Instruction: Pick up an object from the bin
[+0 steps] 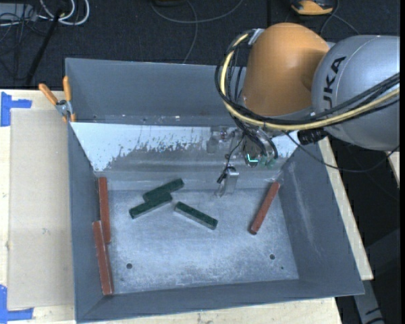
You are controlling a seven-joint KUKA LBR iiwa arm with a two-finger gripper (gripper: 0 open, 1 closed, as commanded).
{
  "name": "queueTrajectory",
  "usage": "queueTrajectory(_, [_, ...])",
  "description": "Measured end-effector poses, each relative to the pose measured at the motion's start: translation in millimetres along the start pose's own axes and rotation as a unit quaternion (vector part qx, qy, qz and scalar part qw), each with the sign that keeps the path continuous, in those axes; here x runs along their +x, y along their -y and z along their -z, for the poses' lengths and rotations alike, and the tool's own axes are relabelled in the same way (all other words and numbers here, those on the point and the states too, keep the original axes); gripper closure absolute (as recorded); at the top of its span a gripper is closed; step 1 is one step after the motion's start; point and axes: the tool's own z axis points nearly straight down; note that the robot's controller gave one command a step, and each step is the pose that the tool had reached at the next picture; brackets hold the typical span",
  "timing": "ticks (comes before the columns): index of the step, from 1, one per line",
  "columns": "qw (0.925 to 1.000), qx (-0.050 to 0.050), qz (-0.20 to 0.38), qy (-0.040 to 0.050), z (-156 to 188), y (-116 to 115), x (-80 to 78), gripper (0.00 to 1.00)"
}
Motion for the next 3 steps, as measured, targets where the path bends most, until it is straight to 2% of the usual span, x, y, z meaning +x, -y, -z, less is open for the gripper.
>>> queueTrajectory(1, [0.9944,0.000,-0.106,-0.0002,-161.8,3.3,50.2,0.00])
queueTrajectory(2, [0.9916,-0.001,-0.129,0.0046,-126.3,-12.6,58.4,0.00])
queueTrajectory(3, [0.9898,-0.001,-0.142,0.0036,-127.8,-0.4,57.7,0.00])
